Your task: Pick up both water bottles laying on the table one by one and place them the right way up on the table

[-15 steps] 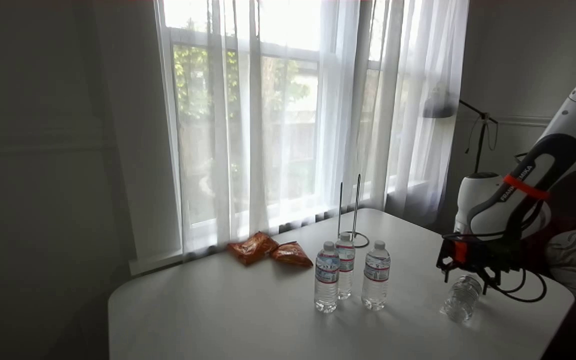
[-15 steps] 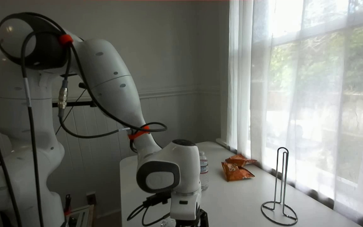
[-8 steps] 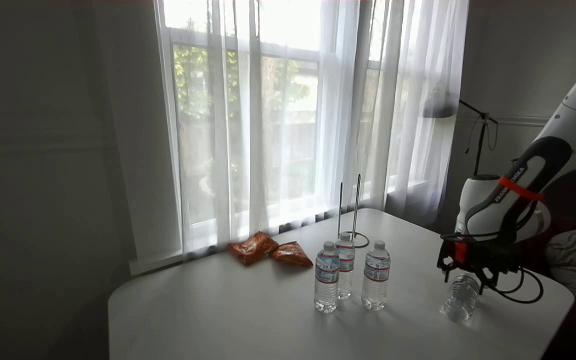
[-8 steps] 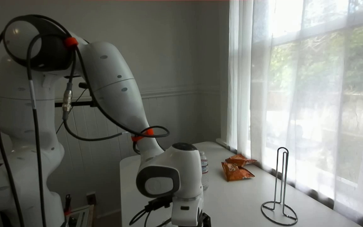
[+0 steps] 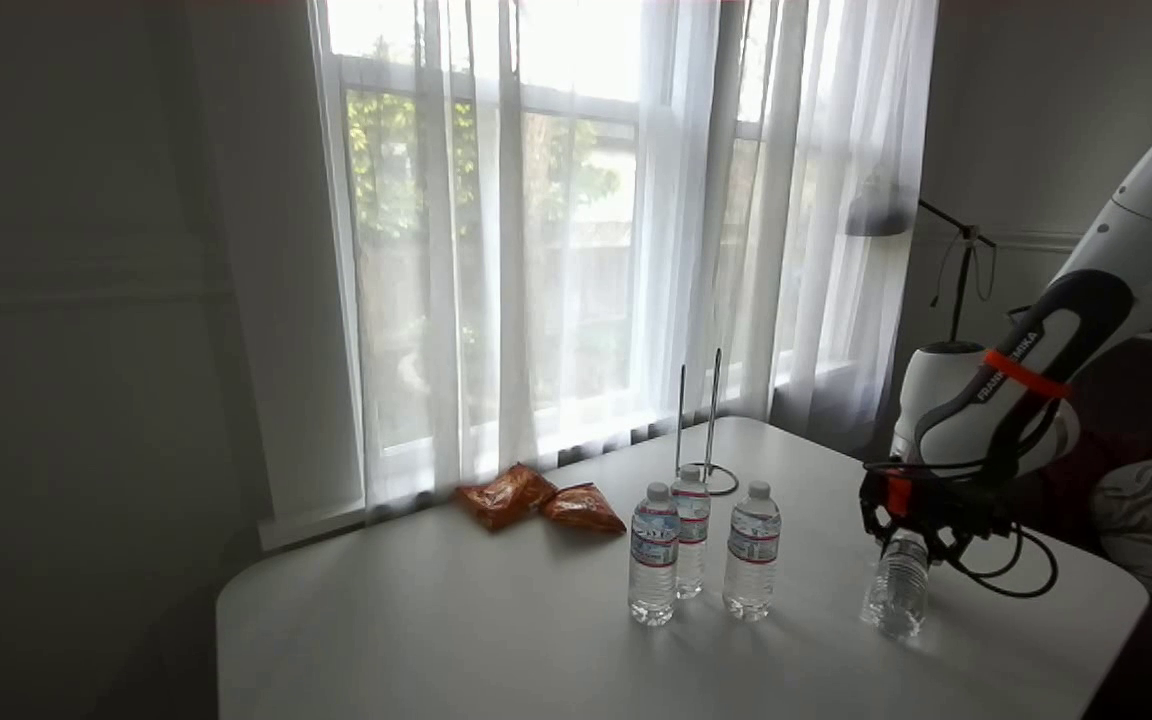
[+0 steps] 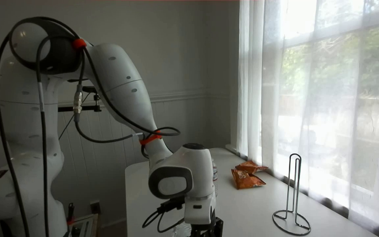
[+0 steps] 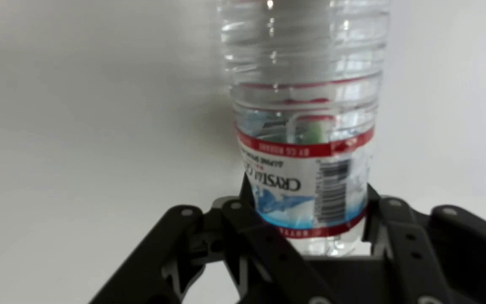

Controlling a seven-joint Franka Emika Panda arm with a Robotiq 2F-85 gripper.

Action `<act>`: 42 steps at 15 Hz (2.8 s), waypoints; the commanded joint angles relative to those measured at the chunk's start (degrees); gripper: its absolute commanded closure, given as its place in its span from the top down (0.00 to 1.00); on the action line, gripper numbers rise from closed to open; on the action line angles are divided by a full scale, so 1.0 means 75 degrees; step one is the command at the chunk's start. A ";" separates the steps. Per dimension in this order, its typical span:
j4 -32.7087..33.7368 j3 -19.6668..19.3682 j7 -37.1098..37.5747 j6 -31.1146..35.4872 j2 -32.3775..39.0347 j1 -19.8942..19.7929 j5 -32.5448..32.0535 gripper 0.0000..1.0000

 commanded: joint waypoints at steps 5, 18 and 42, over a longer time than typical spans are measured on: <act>0.0208 -0.0524 0.2808 -0.0720 -0.0834 0.1288 -0.2817 0.23; 0.0453 0.0207 0.8664 -0.1946 -0.1664 0.1585 -0.9446 0.23; 0.0371 0.2219 1.1610 -0.4716 -0.1249 0.1125 -1.2465 0.23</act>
